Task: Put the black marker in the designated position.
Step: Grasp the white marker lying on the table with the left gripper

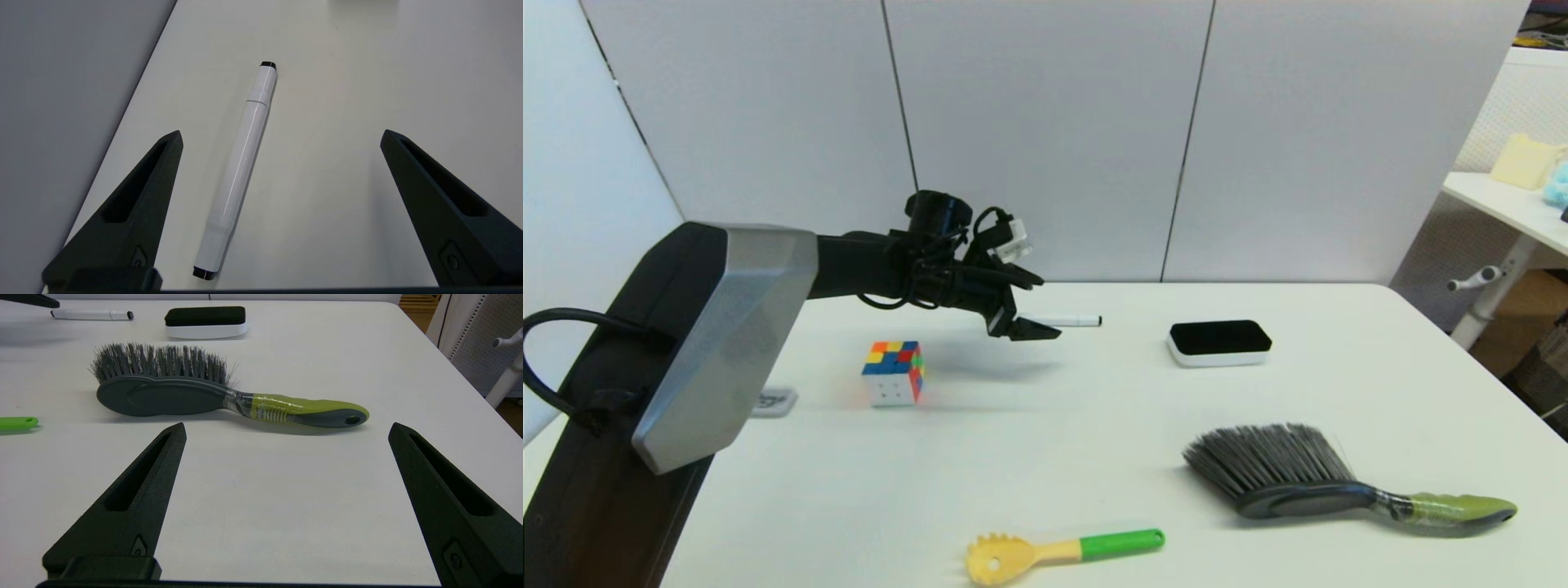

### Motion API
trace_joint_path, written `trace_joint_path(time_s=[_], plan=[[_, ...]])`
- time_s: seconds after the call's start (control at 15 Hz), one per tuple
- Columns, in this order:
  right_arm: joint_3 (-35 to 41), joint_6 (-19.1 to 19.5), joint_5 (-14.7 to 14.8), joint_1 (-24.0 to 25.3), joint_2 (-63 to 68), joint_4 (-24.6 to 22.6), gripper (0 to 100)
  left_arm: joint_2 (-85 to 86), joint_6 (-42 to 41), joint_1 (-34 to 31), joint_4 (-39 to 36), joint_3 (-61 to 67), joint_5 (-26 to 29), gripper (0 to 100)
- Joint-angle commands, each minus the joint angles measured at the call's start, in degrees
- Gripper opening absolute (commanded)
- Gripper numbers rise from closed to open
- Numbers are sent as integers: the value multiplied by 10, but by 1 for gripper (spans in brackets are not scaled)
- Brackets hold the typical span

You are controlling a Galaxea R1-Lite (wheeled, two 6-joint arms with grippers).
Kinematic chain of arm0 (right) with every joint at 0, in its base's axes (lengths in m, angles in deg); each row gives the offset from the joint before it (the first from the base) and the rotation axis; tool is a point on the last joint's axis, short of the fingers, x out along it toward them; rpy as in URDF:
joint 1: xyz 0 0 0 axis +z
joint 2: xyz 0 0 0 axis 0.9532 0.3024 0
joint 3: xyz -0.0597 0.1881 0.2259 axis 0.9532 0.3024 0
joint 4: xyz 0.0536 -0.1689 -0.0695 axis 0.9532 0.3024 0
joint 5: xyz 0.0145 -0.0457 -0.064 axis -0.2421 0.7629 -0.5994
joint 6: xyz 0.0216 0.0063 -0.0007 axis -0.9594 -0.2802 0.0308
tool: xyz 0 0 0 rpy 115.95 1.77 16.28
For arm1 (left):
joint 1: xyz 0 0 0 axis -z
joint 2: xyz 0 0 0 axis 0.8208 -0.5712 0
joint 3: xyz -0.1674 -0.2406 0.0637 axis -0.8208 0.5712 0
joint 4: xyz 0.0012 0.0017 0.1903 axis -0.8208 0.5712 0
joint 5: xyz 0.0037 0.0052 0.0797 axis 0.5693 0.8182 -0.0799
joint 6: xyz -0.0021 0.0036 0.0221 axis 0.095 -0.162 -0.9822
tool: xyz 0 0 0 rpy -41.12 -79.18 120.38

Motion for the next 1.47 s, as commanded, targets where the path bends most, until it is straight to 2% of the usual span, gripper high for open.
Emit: trace_joint_path(time_s=[0.07,0.27,0.8,1.47], plan=[[0,0,0,0,-1,0,100,-30,4,0,-44,-2,2,100],[0,0,0,0,-1,0,100,-43,30,-10,-86,-2,8,100],[0,0,0,0,-1,0,100,-42,183,-15,-145,-4,8,100],[0,0,0,0,-1,0,100,-81,136,-13,-157,-2,18,100]])
